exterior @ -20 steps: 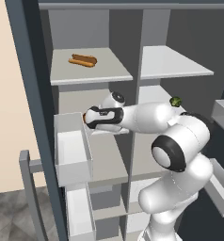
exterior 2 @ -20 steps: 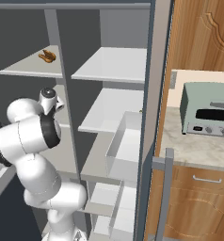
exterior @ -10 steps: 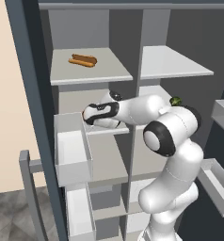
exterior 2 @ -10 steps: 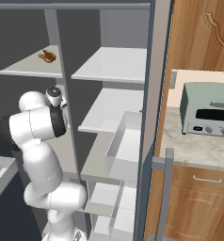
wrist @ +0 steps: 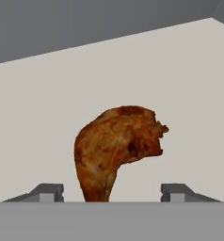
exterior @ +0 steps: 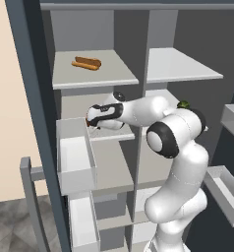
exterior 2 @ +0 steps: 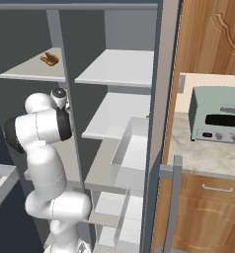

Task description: There's a chicken drumstick in the fridge that needs to be moved to the freezer for freezing. Pick up the chicken drumstick from the fridge, place it on any shelf in the freezer, and close the fridge and freezer doors when done.

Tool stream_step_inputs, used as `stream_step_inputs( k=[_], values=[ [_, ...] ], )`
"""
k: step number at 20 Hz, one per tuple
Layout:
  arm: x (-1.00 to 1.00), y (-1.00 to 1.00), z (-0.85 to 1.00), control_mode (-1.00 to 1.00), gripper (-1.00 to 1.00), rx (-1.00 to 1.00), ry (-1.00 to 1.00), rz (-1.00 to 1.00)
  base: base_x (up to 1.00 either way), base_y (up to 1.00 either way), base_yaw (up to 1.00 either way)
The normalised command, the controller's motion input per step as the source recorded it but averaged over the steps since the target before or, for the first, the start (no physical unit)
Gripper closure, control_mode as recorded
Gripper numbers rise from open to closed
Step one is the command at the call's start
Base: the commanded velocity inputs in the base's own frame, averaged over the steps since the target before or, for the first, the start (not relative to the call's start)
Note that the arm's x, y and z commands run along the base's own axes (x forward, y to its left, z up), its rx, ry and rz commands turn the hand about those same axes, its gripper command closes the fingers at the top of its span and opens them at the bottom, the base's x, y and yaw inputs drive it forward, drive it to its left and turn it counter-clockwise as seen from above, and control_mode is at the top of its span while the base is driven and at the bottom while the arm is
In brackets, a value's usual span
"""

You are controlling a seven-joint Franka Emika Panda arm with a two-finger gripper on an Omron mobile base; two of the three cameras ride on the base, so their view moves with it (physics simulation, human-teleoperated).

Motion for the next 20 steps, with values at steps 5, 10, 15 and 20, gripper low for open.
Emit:
stream_step_inputs(
  k=[5,10,15,20],
  values=[
    [-0.36,0.04,-0.06,-1.00,-1.00,0.00,0.00,0.00,0.00,0.00,0.00],
    [-0.61,0.00,-0.03,-1.00,-1.00,0.00,0.00,0.00,0.00,0.00,0.00],
    [-0.79,0.00,0.00,-1.00,-1.00,0.00,0.00,0.00,0.00,0.00,0.00],
    [-0.88,-0.06,0.44,-1.00,-1.00,0.00,0.04,-0.02,0.00,0.00,0.00]
  ],
)
